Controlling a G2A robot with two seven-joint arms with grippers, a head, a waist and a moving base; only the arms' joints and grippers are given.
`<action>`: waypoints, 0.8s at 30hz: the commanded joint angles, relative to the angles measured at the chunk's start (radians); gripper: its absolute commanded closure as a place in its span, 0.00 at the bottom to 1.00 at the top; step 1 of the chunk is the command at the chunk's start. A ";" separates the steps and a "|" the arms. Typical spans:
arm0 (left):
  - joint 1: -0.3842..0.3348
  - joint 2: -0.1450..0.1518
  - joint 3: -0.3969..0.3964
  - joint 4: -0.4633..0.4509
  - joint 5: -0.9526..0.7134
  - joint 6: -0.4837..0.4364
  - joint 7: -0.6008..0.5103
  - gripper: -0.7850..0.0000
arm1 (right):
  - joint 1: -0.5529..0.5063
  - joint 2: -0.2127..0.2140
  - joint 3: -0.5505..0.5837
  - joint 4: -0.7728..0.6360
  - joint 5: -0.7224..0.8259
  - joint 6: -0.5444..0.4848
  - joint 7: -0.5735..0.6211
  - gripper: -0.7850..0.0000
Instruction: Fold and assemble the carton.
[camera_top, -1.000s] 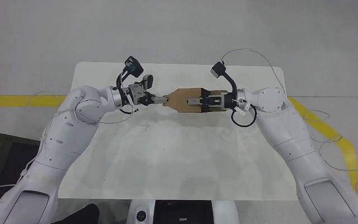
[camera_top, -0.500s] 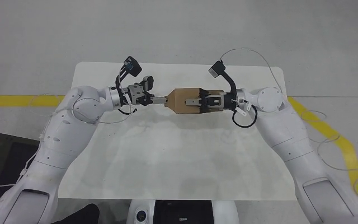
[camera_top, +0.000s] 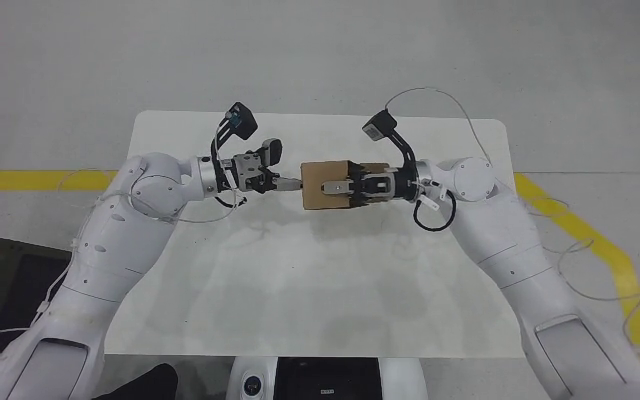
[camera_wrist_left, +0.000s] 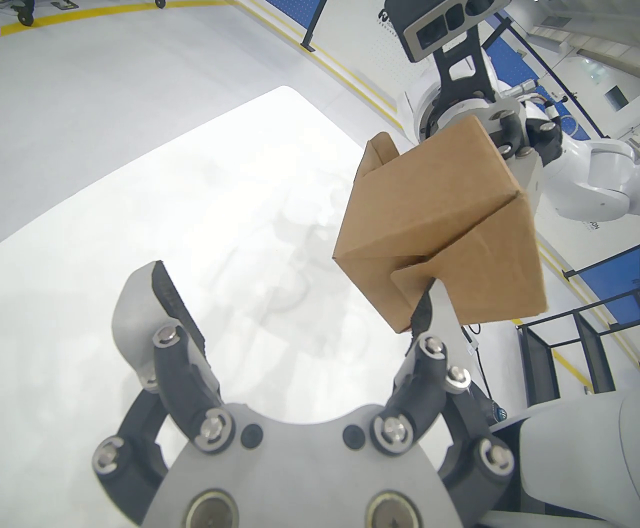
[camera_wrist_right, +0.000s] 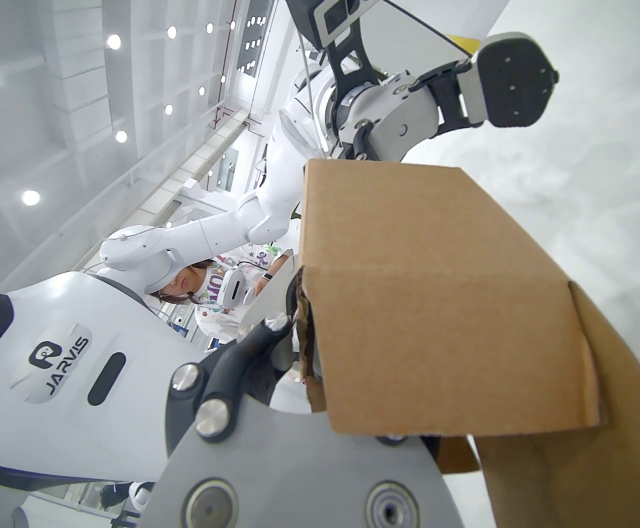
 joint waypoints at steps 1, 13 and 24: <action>0.001 0.000 0.002 -0.003 -0.002 -0.002 -0.001 0.00 | 0.004 -0.005 -0.007 0.007 0.015 -0.003 0.007 1.00; 0.002 -0.002 0.009 -0.026 -0.024 -0.018 -0.013 0.00 | 0.016 -0.016 -0.020 0.023 0.039 -0.003 0.008 1.00; 0.003 -0.001 0.005 -0.018 -0.044 -0.022 -0.020 0.00 | 0.013 -0.018 -0.019 0.022 0.038 -0.001 0.010 1.00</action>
